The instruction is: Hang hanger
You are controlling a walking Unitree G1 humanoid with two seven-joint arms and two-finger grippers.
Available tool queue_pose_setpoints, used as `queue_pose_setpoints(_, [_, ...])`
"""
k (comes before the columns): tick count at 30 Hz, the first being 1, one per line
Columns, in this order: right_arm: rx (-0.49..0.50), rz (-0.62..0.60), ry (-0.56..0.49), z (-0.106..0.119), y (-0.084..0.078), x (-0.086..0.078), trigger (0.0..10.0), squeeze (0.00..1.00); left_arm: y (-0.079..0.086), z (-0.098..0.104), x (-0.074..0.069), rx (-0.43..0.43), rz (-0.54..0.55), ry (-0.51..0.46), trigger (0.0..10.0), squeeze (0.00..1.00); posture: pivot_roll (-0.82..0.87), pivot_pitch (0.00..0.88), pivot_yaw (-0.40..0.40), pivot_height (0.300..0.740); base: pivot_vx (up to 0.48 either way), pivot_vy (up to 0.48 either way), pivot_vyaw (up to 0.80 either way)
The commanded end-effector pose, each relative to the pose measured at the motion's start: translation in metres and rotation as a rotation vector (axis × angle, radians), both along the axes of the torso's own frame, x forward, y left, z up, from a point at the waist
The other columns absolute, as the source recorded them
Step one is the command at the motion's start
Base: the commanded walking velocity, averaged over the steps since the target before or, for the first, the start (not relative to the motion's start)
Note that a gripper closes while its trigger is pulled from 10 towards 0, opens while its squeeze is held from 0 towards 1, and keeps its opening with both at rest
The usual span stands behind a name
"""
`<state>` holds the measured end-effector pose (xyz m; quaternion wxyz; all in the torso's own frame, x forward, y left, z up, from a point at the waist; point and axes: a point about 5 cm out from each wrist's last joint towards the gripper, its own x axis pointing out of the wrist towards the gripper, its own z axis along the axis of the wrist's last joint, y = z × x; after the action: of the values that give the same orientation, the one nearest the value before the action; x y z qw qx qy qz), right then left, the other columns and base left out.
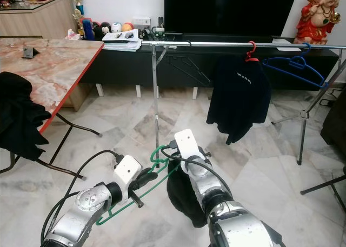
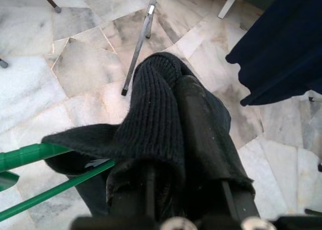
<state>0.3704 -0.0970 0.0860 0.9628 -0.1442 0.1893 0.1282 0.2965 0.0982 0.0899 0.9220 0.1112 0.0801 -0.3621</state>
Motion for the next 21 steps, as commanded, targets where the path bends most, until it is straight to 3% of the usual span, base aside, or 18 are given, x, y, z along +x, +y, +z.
queue_pose_setpoints(1, [-0.005,0.021,-0.047,0.015,0.002,0.008,10.0,0.00,-0.003,0.004,0.001,-0.011,-0.003,-0.023,10.0,0.00,0.08,0.000,-0.062,0.740,0.000,0.000,0.00])
queue_pose_setpoints(6, [0.096,-0.111,-0.049,0.021,-0.018,0.013,10.0,0.00,-0.001,0.004,0.007,-0.021,0.082,-0.046,10.0,0.00,0.08,0.000,-0.065,0.740,0.000,0.000,0.00])
queue_pose_setpoints(10, [0.217,-0.235,-0.012,0.018,-0.034,0.012,10.0,0.00,-0.002,0.003,0.006,-0.038,0.079,-0.047,10.0,0.00,0.08,0.000,-0.066,0.740,0.000,0.000,0.00])
queue_pose_setpoints(12, [0.213,-0.247,-0.008,0.016,-0.036,0.011,10.0,0.00,-0.004,0.002,0.005,-0.041,0.065,-0.044,10.0,0.00,0.08,0.000,-0.066,0.740,0.000,0.000,0.00])
queue_pose_setpoints(15, [0.236,-0.239,0.000,0.015,-0.035,0.011,10.0,0.00,-0.004,0.003,0.005,-0.047,0.069,-0.046,10.0,0.00,0.08,0.000,-0.066,0.740,0.000,0.000,0.00])
queue_pose_setpoints(18, [0.418,-0.173,-0.008,0.020,-0.018,0.011,10.0,0.00,-0.002,0.005,0.008,-0.068,0.093,-0.057,10.0,0.00,0.08,0.000,-0.066,0.740,0.000,0.000,0.00])
queue_pose_setpoints(21, [0.459,-0.140,-0.008,0.021,-0.013,0.011,10.0,0.00,-0.002,0.005,0.008,-0.077,0.096,-0.056,10.0,0.00,0.08,0.000,-0.065,0.740,0.000,0.000,0.00])
